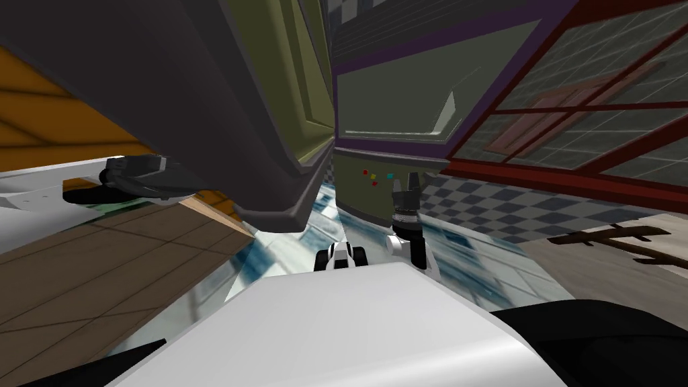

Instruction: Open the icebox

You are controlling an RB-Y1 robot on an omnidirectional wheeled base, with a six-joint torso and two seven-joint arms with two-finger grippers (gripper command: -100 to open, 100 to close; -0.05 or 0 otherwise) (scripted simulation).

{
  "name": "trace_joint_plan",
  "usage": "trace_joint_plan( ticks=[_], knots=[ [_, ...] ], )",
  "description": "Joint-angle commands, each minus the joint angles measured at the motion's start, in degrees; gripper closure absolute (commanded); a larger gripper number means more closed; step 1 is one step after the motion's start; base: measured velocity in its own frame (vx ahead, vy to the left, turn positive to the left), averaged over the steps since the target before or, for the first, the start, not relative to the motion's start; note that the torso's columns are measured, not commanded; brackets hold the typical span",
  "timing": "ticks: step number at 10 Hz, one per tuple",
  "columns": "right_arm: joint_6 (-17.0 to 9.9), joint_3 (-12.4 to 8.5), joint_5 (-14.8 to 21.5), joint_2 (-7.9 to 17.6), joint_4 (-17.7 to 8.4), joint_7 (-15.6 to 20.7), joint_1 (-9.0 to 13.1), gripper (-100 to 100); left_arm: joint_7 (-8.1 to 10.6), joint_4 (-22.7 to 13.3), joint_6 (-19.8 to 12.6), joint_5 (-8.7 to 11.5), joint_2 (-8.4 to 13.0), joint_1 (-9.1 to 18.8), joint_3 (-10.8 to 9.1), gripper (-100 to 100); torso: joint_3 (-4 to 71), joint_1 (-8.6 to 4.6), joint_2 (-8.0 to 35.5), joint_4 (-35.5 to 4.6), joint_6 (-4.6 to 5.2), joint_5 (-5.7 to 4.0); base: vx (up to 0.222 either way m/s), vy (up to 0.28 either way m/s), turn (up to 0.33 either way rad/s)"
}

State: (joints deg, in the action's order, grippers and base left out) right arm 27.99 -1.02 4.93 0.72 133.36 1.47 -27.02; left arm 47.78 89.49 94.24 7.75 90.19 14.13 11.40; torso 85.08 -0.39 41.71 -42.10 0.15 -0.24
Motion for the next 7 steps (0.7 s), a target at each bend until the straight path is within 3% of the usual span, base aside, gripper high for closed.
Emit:
trace_joint_plan(
  ticks=[1, 2, 3, 7],
  knots=[
    [0.0, 0.0, 0.0, 0.0, 0.0, 0.0, 0.0, 0, -0.22, 3.0, -2.9, 2.0, -2.9, -4.5, -4.43, -100, 0.0, 0.13, 0.0, 0.0, 0.04, 0.03, -0.037, 0.077, -0.311],
    [0.0, 0.0, 0.0, 0.0, 0.0, 0.0, 0.0, 0, -0.22, 4.3, -3.7, 2.0, -4.3, -6.1, -5.89, -100, 0.1, 0.29, 0.0, 0.0, 0.3, 0.0, -0.067, 0.127, -0.436],
    [0.0, 0.0, 0.0, 0.0, 0.0, 0.0, 0.0, 0, -0.22, 5.6, -5.1, 2.0, -4.3, -7.9, -7.64, -100, 0.1, 0.27, -0.1, 0.1, 0.2, 0.06, -0.037, 0.086, -0.286],
    [0.0, 0.0, 0.0, 0.0, 0.0, 0.0, 0.0, 0, -0.22, 5.6, -5.1, 2.0, -4.3, -14.6, -14.15, -100, 0.1, 0.04, -0.1, 0.1, 0.09, 0.06, 0.004, 0.004, 0.006]
  ],
)
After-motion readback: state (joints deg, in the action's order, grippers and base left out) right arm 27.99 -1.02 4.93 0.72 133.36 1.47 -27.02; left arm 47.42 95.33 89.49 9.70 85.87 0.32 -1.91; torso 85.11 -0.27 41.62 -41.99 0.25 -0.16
